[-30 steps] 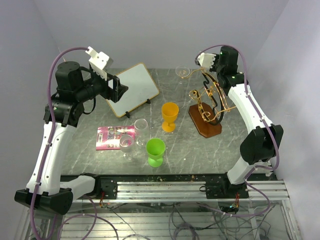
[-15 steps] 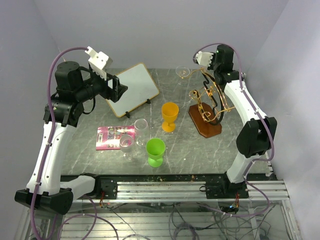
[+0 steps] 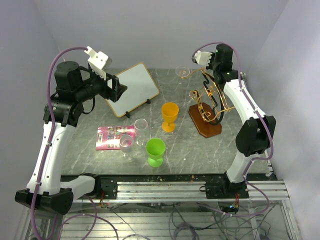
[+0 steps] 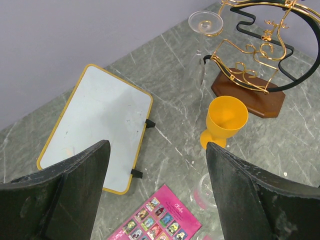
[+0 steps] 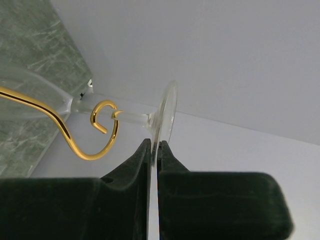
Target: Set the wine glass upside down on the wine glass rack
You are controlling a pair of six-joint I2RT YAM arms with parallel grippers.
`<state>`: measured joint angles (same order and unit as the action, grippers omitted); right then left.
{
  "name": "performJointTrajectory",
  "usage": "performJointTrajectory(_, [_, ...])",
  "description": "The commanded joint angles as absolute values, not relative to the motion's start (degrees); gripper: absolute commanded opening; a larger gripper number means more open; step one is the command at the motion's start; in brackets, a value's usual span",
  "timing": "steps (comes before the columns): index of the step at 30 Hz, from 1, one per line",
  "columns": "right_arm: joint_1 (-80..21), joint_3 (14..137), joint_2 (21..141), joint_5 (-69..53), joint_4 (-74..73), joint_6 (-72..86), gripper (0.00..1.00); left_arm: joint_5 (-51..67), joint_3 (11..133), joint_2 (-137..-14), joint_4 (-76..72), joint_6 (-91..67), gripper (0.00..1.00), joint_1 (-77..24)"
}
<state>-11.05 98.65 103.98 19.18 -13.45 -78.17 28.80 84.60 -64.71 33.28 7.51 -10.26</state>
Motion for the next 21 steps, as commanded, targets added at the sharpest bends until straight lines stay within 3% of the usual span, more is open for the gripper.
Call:
performJointTrajectory(1, [-11.56,98.98,103.87,17.89,-12.74,-78.06,0.03,30.49,84.65,-63.85,31.4,7.68,0.88,-9.67])
performJointTrajectory(21, [-12.0,96.02,102.79,16.29,-16.43,-74.5,0.11,30.67,83.94,-63.02,31.41,7.92,0.88,-9.67])
